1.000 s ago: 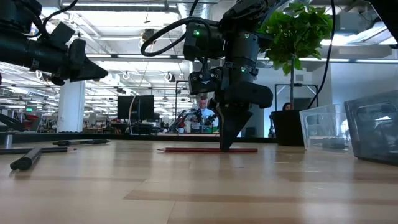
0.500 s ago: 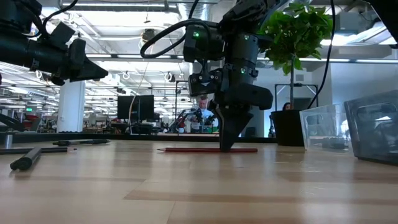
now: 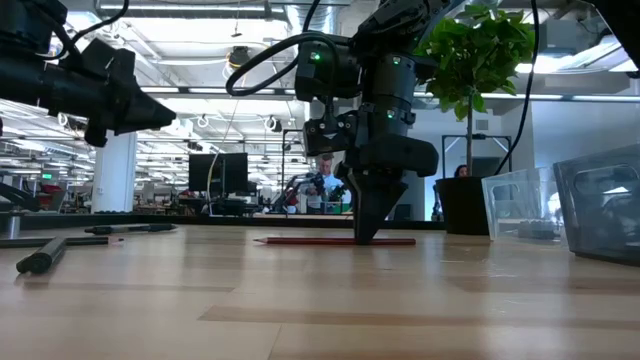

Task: Sort pens & pencils
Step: Put the brown pencil into the black transparent bin

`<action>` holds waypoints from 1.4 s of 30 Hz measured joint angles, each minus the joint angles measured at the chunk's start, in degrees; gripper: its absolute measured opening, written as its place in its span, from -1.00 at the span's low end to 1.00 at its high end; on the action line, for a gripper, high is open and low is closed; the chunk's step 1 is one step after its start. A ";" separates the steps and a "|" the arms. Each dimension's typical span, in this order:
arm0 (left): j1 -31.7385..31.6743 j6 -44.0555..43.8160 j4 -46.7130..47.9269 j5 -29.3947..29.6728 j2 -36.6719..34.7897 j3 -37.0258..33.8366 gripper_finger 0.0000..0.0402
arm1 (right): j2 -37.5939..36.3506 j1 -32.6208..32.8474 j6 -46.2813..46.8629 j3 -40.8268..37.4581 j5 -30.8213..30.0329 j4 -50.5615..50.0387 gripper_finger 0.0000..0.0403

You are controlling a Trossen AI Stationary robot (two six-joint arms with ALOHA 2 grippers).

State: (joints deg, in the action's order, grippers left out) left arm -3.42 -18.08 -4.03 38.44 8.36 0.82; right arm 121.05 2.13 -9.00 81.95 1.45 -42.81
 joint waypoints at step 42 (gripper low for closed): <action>0.00 2.33 0.76 -20.83 0.02 -0.02 -0.64 | 1.64 0.02 3.04 0.46 3.06 -8.38 -0.67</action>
State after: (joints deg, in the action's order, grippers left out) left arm -3.42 -15.75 -3.27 17.61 8.38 0.80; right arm 122.69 2.15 -5.96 82.41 4.51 -51.19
